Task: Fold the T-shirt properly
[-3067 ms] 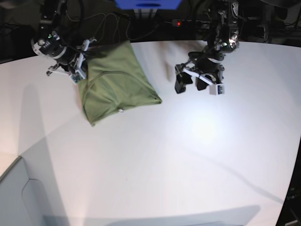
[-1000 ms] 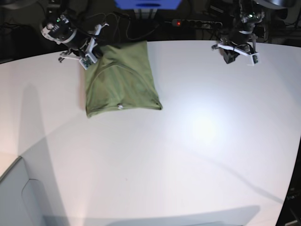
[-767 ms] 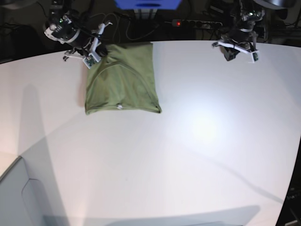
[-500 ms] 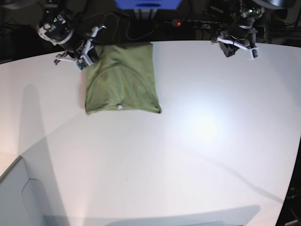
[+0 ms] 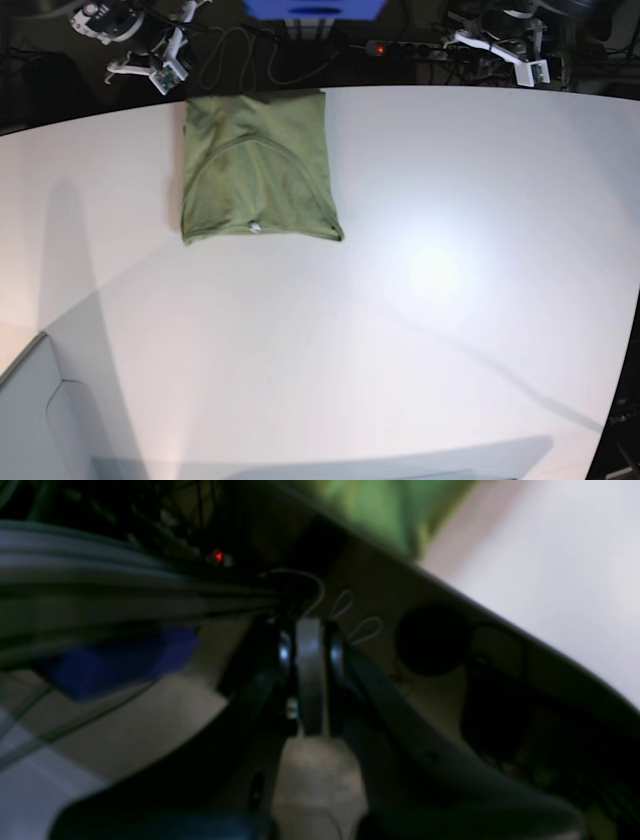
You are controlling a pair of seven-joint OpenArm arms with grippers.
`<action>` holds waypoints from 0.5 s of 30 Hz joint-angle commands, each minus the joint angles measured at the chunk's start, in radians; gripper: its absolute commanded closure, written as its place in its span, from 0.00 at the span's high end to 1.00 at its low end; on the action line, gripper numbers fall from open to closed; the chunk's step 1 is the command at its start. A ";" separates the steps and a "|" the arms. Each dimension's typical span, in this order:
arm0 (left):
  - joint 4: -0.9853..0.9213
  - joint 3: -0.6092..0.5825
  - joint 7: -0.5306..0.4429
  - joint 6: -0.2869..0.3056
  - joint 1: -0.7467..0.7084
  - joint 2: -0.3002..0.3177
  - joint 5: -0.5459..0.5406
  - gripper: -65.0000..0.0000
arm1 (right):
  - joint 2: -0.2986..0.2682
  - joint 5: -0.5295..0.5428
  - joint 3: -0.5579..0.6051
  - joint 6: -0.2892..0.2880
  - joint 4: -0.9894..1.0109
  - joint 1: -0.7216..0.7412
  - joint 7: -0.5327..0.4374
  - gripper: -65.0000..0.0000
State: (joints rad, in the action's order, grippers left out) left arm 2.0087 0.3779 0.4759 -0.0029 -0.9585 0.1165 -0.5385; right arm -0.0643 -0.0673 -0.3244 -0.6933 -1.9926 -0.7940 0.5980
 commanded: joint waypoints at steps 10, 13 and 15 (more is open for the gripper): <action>-0.199 -0.017 -0.016 -0.001 -0.006 -0.004 0.182 0.00 | -0.015 0.013 0.001 -0.005 0.235 0.026 -0.014 0.00; -0.320 -0.046 -0.024 0.001 0.043 -0.008 0.275 0.00 | -0.032 0.013 0.006 -0.005 0.375 0.081 -0.023 0.00; -0.420 -0.047 -0.024 0.002 0.102 -0.010 0.317 0.00 | -0.035 0.013 0.009 -0.005 0.474 0.123 -0.025 0.00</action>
State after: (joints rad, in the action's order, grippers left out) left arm 1.5764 0.3241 0.4625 0.0086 -0.8459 0.0975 -0.2226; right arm -0.0937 -0.0662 -0.3134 -0.6930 -1.5051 -0.6609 0.5842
